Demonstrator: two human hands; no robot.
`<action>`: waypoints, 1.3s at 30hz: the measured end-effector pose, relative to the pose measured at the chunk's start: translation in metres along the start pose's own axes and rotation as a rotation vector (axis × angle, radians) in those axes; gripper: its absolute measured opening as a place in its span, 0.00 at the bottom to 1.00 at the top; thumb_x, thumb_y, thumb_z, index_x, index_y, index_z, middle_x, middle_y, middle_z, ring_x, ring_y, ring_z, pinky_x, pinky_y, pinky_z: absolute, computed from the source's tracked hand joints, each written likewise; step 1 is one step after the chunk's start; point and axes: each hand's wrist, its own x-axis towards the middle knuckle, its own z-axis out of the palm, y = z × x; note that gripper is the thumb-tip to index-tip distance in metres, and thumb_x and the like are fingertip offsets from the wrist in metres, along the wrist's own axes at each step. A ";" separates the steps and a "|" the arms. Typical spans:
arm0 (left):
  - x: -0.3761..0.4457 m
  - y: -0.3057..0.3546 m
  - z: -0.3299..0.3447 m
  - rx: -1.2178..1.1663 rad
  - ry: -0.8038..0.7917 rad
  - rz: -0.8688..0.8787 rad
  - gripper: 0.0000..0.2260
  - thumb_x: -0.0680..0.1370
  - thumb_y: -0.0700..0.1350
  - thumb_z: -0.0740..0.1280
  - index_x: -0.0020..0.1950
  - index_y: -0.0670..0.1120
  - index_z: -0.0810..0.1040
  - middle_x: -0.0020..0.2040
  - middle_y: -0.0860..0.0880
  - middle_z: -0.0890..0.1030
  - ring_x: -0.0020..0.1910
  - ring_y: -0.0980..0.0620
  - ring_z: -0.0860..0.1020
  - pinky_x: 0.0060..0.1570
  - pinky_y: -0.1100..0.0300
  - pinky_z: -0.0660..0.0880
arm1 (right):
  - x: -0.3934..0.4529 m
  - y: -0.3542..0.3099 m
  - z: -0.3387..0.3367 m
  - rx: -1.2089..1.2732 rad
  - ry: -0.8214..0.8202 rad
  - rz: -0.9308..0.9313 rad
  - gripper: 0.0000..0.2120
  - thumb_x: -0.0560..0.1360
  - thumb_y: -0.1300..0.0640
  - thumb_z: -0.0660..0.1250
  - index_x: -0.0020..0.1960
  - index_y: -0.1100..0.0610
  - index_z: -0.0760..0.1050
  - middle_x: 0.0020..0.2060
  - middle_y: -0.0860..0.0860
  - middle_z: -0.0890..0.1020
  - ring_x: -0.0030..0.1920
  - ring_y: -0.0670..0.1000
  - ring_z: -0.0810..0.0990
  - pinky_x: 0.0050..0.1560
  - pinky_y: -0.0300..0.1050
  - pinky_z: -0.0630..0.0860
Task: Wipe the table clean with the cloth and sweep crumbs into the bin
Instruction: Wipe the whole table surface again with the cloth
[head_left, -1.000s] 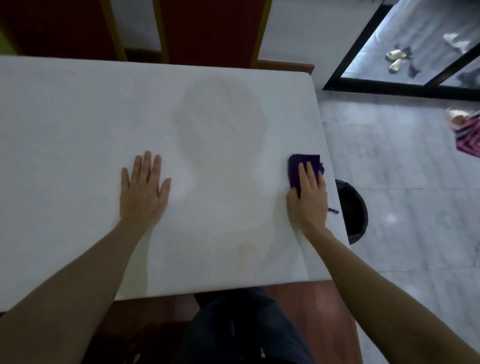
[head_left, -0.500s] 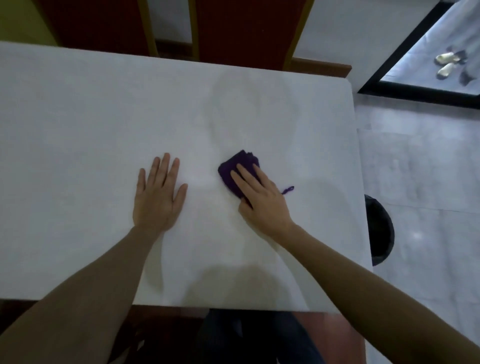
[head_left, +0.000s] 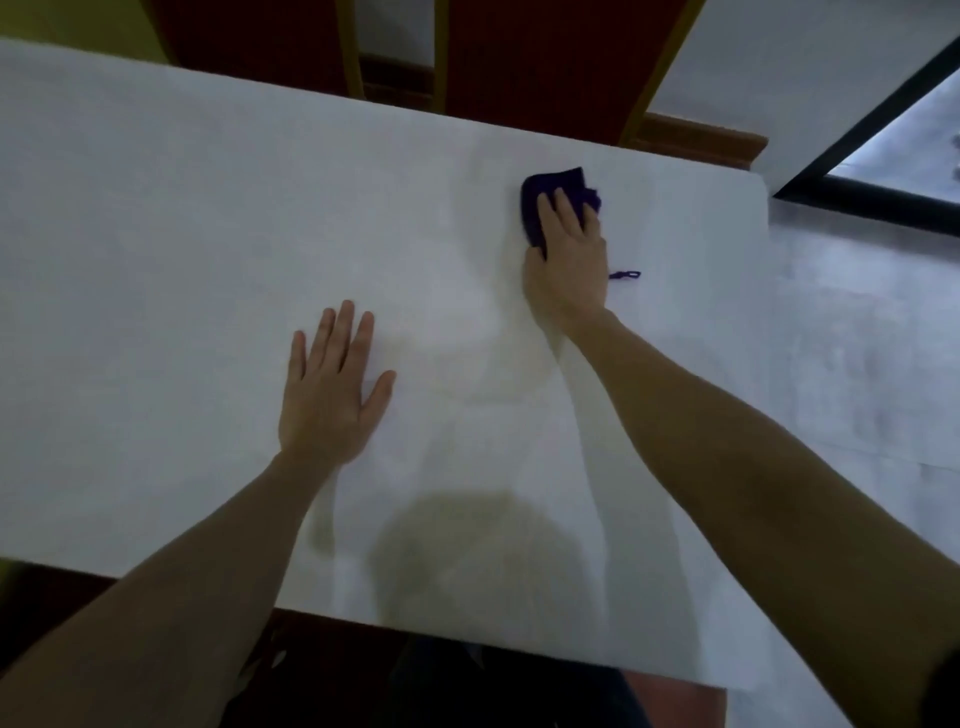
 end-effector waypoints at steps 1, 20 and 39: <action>0.000 -0.001 0.000 0.001 -0.008 -0.002 0.31 0.82 0.60 0.48 0.82 0.48 0.50 0.82 0.46 0.50 0.81 0.46 0.48 0.78 0.43 0.47 | -0.005 -0.014 0.007 0.000 -0.021 -0.061 0.28 0.79 0.54 0.57 0.79 0.52 0.57 0.78 0.50 0.59 0.77 0.58 0.53 0.74 0.54 0.57; 0.003 0.001 -0.001 0.002 0.010 -0.001 0.31 0.82 0.60 0.48 0.82 0.48 0.52 0.82 0.47 0.51 0.81 0.48 0.49 0.78 0.45 0.47 | 0.070 0.032 -0.016 -0.044 0.007 0.024 0.29 0.80 0.54 0.56 0.79 0.55 0.54 0.79 0.53 0.56 0.77 0.62 0.52 0.76 0.56 0.55; 0.000 -0.013 -0.009 -0.234 -0.002 0.042 0.31 0.80 0.56 0.52 0.81 0.45 0.55 0.81 0.46 0.55 0.80 0.47 0.53 0.78 0.48 0.46 | -0.076 0.027 -0.006 -0.013 -0.085 -0.132 0.29 0.77 0.57 0.61 0.78 0.52 0.60 0.77 0.51 0.60 0.77 0.57 0.55 0.75 0.56 0.55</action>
